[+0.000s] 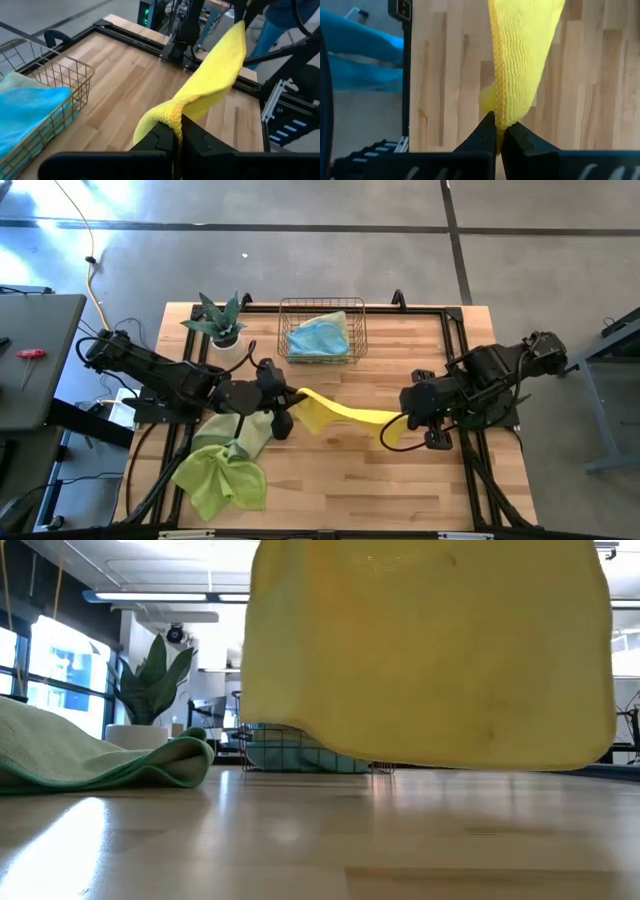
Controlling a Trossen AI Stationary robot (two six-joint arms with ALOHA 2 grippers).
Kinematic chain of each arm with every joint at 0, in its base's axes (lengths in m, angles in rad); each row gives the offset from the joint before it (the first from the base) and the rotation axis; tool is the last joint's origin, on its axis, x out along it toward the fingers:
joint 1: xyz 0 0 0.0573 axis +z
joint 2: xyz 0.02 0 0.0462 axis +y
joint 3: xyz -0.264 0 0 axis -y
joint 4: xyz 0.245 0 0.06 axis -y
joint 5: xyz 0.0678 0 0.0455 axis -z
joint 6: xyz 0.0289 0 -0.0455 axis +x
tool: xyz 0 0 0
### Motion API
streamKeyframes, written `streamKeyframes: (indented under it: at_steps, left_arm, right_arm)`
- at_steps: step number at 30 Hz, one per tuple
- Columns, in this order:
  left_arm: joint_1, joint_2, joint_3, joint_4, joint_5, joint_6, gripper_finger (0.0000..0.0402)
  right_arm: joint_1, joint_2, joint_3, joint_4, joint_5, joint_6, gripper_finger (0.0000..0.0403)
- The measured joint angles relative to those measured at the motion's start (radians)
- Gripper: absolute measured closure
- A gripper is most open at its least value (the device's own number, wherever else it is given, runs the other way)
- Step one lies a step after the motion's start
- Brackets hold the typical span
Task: Fold microfiber towels
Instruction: Fold the yellow microfiber cloth
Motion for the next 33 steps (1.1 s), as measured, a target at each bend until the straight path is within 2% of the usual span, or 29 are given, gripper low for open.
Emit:
streamKeyframes:
  at_steps: [20, 29, 31, 33]
  left_arm:
    - [0.0, 0.0, 0.0, 0.005, -0.02, -0.002, 0.0401]
    - [0.0, 0.0, 0.0, 0.009, -0.024, -0.002, 0.0401]
    - [0.0, 0.0, 0.0, 0.009, -0.024, -0.002, 0.0401]
    - [0.0, 0.0, 0.0, 0.009, -0.024, -0.002, 0.0401]
  right_arm:
    - [-0.004, 0.0, 0.0, -0.003, -0.034, 0.063, 0.0399]
    - [-0.004, 0.0, 0.0, -0.003, -0.024, 0.165, 0.0337]
    - [-0.002, 0.0, 0.0, -0.003, 0.003, 0.164, 0.0345]
    - [0.007, 0.0, 0.0, -0.003, 0.032, 0.155, 0.0374]
